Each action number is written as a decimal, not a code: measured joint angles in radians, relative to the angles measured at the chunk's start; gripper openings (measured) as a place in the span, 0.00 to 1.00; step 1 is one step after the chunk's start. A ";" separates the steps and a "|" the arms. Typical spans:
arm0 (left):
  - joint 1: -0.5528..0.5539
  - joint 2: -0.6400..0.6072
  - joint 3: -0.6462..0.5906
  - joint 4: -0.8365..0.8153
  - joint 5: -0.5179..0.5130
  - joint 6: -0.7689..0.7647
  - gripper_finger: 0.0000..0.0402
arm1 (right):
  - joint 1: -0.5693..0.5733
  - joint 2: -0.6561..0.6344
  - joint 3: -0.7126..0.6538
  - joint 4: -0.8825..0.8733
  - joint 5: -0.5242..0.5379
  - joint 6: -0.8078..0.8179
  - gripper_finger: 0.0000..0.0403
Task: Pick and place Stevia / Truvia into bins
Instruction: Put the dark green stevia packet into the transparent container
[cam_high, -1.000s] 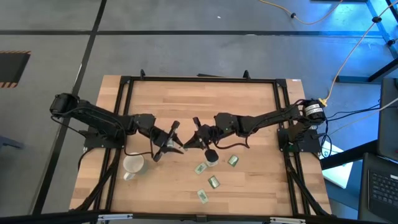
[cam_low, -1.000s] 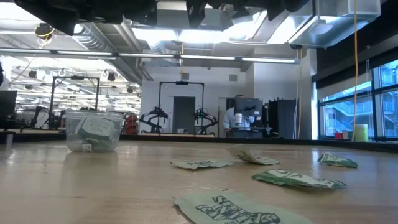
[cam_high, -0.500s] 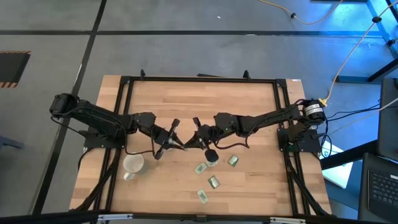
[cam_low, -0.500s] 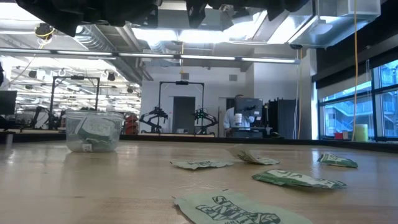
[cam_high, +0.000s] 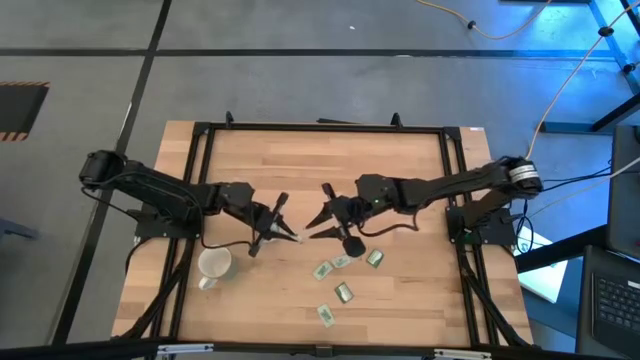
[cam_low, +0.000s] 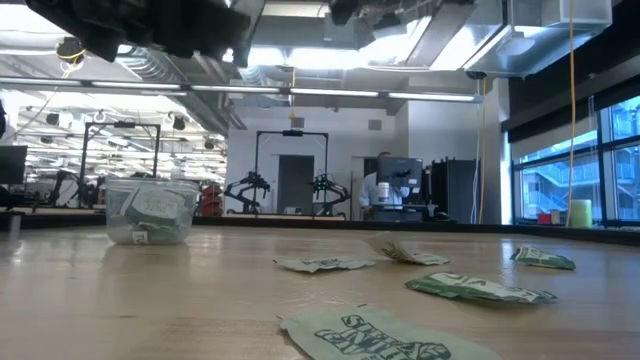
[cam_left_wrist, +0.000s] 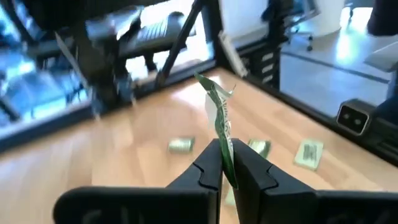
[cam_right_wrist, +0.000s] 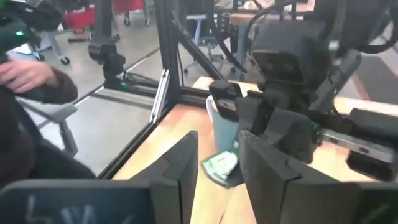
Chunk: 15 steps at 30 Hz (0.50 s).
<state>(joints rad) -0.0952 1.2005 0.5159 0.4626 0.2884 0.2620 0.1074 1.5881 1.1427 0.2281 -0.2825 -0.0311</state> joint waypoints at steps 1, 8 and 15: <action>0.000 -0.007 0.000 -0.031 -0.018 -0.021 0.04 | 0.000 -0.018 0.000 -0.039 0.000 0.001 0.30; 0.064 -0.096 0.000 -0.386 -0.112 -0.266 0.04 | 0.000 -0.065 0.001 -0.269 0.000 0.081 0.30; 0.153 -0.147 0.000 -0.702 0.052 -0.521 0.04 | 0.000 -0.019 0.000 -0.279 0.000 0.077 0.29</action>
<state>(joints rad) 0.0575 1.0533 0.5159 -0.2393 0.3407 -0.2587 0.1074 1.5687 1.1423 -0.0510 -0.2821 0.0461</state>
